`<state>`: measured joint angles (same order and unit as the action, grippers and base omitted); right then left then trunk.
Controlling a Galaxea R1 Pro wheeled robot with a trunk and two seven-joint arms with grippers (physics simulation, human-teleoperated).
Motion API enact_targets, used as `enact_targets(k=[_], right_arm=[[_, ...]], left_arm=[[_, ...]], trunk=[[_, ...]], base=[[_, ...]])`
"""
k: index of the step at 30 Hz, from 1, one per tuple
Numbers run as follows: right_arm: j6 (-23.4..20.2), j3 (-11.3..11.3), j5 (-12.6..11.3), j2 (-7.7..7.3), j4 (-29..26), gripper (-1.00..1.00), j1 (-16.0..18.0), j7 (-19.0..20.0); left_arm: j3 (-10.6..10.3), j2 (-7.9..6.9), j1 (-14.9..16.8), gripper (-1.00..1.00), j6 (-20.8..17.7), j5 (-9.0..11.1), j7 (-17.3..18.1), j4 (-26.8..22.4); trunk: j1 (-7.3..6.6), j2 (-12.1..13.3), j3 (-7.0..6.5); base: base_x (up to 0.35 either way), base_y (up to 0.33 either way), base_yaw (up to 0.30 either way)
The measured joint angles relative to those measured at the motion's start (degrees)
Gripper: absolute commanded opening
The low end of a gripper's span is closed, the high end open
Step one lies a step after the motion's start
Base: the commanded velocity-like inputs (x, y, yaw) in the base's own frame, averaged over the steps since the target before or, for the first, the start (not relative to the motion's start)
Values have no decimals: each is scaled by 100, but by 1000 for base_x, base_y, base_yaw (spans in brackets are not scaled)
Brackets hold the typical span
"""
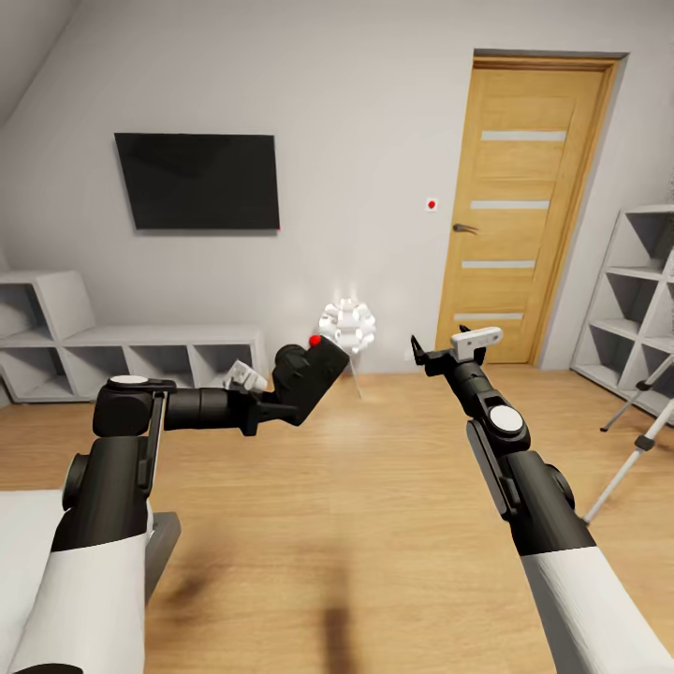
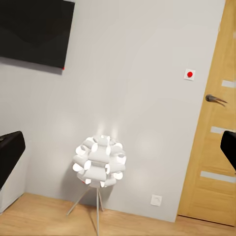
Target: Attach the digital camera to the camera tripod in the bedroom.
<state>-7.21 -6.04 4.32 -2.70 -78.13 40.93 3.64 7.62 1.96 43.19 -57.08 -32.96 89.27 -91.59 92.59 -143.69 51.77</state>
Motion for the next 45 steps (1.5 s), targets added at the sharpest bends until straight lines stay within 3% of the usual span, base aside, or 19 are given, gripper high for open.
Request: enact_targets(k=[10, 35, 45], right_arm=[[0, 1, 2, 0, 7, 100, 0, 1], [-1, 0, -2, -1, 17, 100, -4, -1], [0, 0, 1, 0, 18, 100, -5, -4]], left_arm=[[-203, -24, 0, -100, 29, 1, 0, 5], [-243, -19, 0, -100, 27, 1, 0, -4], [-243, -19, 0, -100, 31, -4, 0, -3]], trunk=[[-26, 13, -222], [-90, 47, -776], [-309, 448, -956]], base=[[0, 0, 0], [0, 0, 0], [0, 0, 0]])
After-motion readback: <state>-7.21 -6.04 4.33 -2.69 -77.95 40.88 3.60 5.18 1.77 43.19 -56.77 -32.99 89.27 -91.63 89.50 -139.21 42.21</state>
